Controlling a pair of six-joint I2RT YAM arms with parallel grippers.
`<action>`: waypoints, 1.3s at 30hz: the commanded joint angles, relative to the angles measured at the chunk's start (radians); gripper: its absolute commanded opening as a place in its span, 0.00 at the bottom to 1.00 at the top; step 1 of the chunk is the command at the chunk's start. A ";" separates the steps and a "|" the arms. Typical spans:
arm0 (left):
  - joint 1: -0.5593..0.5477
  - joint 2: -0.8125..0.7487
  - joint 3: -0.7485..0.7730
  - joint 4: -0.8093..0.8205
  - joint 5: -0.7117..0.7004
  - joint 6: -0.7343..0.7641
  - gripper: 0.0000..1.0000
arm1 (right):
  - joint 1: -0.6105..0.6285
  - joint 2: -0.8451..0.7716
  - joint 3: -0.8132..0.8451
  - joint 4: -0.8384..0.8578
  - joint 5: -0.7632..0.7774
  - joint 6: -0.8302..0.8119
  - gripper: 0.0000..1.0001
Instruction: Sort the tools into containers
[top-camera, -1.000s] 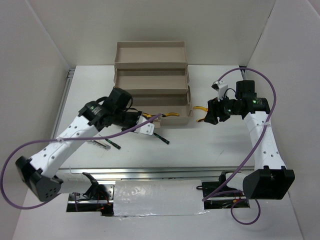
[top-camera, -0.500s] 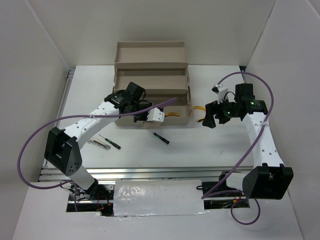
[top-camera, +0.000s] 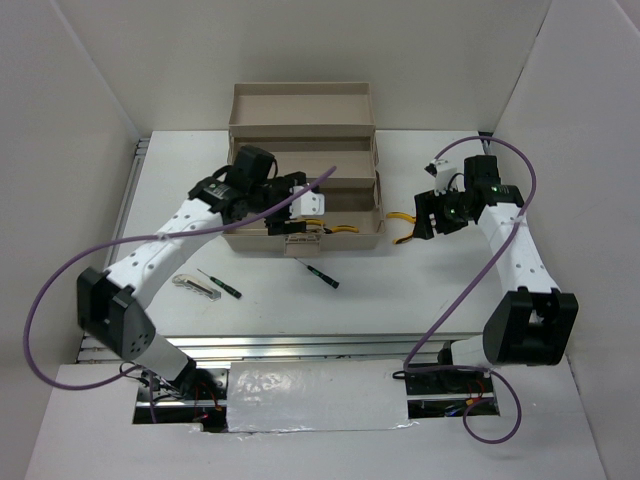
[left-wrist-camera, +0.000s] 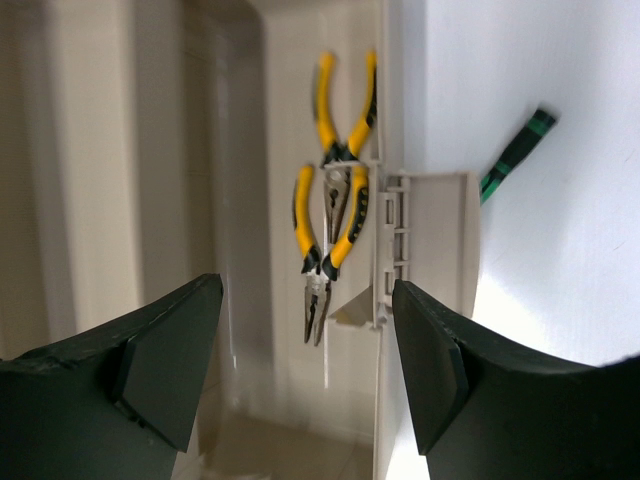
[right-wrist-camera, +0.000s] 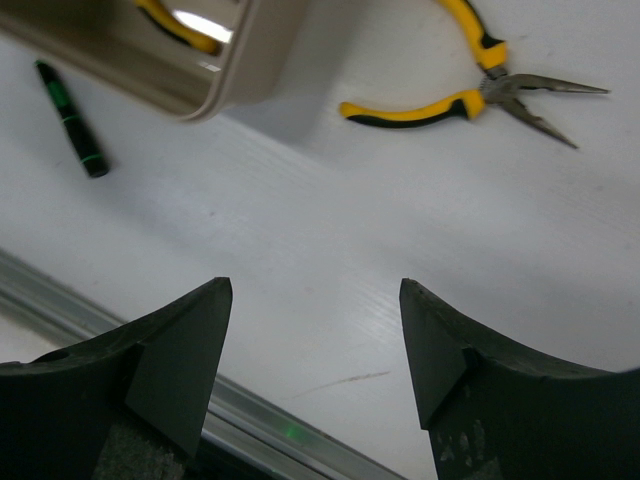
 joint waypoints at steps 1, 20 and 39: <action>0.006 -0.198 0.032 0.043 0.050 -0.204 0.82 | -0.013 0.074 0.094 0.072 0.108 0.055 0.75; 0.152 -0.817 -0.389 0.198 -0.388 -0.779 0.99 | 0.036 0.468 0.126 0.198 0.432 0.705 0.58; 0.210 -0.800 -0.432 0.237 -0.374 -0.812 0.99 | 0.111 0.568 0.134 0.301 0.547 0.863 0.57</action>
